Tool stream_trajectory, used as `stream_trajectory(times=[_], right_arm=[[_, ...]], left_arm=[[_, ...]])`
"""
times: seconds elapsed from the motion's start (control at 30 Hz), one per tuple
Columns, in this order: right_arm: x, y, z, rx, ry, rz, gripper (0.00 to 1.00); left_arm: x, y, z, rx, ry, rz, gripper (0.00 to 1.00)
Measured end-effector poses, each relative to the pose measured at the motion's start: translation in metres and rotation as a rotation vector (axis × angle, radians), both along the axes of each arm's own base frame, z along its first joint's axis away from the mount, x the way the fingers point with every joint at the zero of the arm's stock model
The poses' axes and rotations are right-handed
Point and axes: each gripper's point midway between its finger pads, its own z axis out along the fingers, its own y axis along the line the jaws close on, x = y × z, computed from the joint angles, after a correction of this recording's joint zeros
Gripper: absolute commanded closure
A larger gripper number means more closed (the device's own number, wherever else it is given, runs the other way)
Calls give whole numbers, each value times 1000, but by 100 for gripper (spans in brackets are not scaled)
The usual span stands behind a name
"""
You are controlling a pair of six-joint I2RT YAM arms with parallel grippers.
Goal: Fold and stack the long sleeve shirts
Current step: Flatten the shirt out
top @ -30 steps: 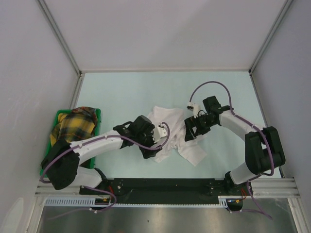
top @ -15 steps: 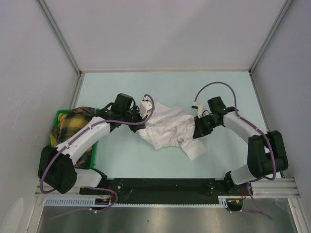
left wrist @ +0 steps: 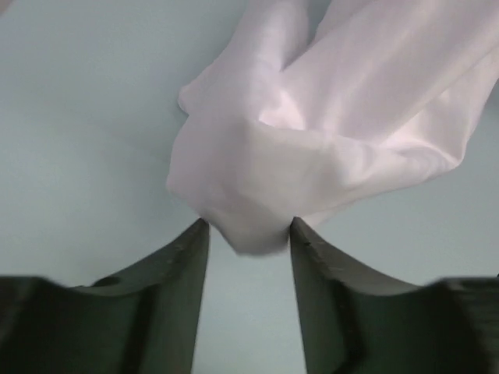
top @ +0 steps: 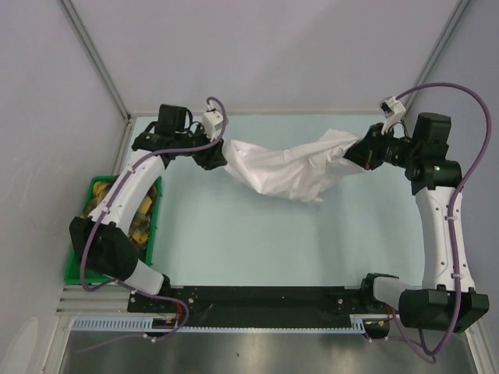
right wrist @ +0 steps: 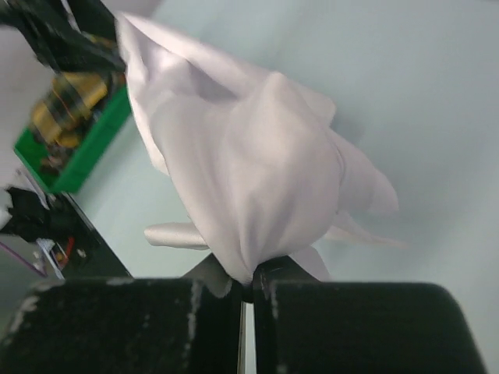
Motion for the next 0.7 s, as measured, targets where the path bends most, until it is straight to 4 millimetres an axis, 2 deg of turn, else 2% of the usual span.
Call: stream_trajectory(times=[0.07, 0.1, 0.17, 0.27, 0.3, 0.47, 0.53, 0.6, 0.7], right_arm=[[-1, 4, 22, 39, -38, -8, 100], [-2, 6, 32, 60, -57, -12, 100], [-2, 12, 52, 107, -84, -18, 100], [2, 21, 83, 189, -127, -25, 100], [4, 24, 96, 224, -143, -26, 100], [5, 40, 143, 318, -203, 2, 100], [2, 49, 159, 337, -232, 33, 100], [-6, 56, 176, 351, -265, 64, 100], [-17, 63, 192, 359, -307, 101, 100]], left_arm=[[1, 3, 4, -26, 9, 12, 32], [1, 4, 5, -46, 16, 20, 15], [-4, 4, 2, -79, 8, 43, 1], [-34, -6, -8, -111, 16, 50, 1], [-52, -16, -10, -117, 2, 32, 1], [-107, -61, 14, -184, -134, -114, 1], [-112, -70, 23, -211, -171, -145, 1], [-103, -75, 26, -223, -202, -142, 1], [-89, -83, 18, -212, -218, -144, 1]])
